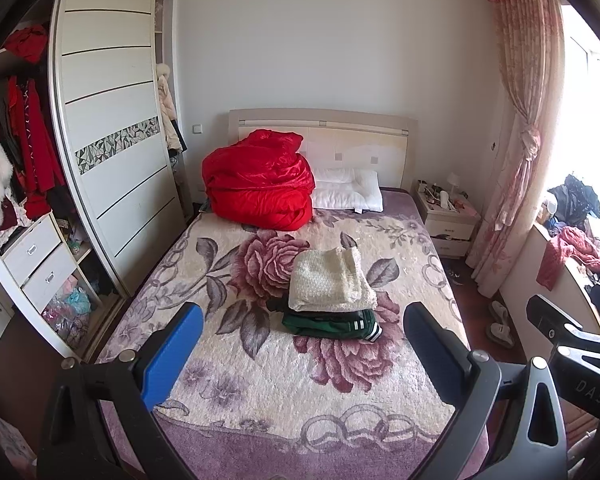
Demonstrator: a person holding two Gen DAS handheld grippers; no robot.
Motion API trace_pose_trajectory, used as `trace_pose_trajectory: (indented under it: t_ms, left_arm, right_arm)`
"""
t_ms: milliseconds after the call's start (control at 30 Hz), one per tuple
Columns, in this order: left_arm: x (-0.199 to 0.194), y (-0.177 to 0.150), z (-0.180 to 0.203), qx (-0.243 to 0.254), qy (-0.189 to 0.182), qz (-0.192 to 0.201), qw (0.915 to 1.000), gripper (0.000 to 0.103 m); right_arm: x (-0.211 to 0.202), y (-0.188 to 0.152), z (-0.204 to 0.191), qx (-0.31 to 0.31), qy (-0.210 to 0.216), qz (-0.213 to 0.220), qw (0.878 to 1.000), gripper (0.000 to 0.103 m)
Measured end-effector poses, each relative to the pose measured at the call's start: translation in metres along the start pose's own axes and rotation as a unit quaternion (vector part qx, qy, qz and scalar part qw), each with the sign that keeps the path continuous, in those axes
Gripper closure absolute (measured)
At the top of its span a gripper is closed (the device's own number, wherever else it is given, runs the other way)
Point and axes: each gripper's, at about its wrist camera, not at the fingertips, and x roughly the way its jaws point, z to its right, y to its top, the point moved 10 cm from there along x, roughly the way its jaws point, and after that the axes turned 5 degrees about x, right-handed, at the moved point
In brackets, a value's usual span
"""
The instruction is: Fold large clothes
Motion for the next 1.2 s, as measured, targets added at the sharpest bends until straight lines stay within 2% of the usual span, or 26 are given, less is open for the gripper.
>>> trace_pose_trajectory:
  t_ms: [1200]
  left_arm:
    - [-0.007,-0.005,-0.005,-0.003,0.004,-0.004,1.0,0.0]
  right_arm:
    - [-0.011,-0.01,0.0,0.002,-0.004,-0.001,1.0,0.0]
